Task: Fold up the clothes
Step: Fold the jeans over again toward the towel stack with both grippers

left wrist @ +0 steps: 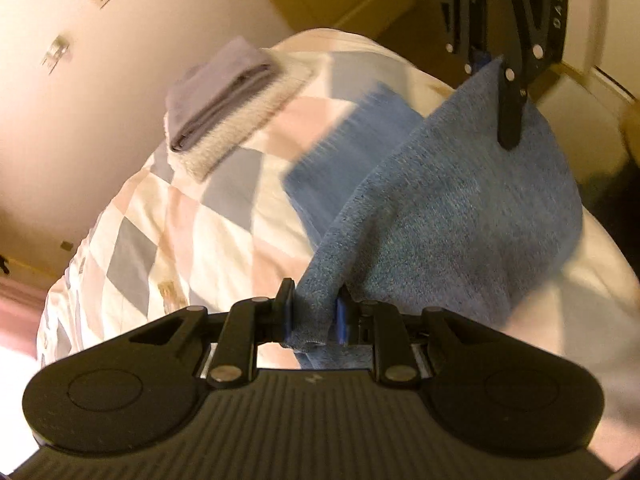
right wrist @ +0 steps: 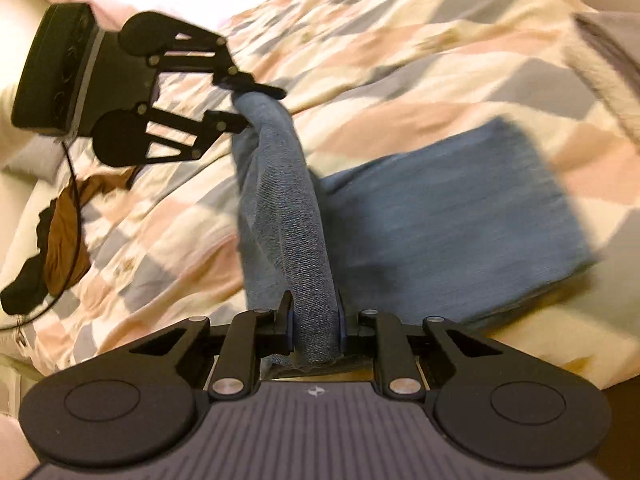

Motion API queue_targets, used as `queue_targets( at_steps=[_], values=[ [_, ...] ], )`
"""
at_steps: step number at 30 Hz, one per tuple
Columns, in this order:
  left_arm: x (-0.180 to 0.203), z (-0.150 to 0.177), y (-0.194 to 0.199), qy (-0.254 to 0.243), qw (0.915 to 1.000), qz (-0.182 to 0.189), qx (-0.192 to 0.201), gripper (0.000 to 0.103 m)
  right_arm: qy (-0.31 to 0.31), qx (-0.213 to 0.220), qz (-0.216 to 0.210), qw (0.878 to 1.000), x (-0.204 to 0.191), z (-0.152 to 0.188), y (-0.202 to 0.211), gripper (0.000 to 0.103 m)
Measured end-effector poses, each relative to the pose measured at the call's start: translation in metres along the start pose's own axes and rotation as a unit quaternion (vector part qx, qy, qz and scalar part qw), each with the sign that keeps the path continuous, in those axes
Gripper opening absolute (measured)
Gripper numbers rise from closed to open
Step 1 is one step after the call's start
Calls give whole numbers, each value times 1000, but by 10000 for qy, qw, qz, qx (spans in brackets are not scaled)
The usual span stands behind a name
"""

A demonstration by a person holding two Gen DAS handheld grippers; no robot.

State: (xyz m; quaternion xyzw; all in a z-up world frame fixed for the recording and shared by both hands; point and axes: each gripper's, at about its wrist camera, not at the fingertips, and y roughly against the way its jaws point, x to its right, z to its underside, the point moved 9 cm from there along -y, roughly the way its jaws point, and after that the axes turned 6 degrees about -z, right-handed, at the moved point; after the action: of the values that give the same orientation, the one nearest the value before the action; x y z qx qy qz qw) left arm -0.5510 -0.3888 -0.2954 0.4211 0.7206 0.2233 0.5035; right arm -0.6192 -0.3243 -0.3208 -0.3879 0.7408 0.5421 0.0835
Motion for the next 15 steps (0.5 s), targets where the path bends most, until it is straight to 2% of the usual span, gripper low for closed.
queue_targets(
  at_steps=[3, 6, 11, 15],
  values=[
    [-11, -25, -53, 396, 9990, 108, -184, 18, -328, -46, -87, 9994, 57, -13, 10, 18],
    [-13, -33, -89, 712, 9963, 267, -393, 18, -538, -162, -178, 9983, 99, -19, 8, 18],
    [-27, -37, -113, 1164, 9904, 435, -608, 18, -682, -40, -429, 9967, 128, -30, 15, 17],
    [-31, -37, -136, 1375, 9853, 493, -889, 21, -849, -23, -438, 9954, 154, -35, 18, 17]
  ],
)
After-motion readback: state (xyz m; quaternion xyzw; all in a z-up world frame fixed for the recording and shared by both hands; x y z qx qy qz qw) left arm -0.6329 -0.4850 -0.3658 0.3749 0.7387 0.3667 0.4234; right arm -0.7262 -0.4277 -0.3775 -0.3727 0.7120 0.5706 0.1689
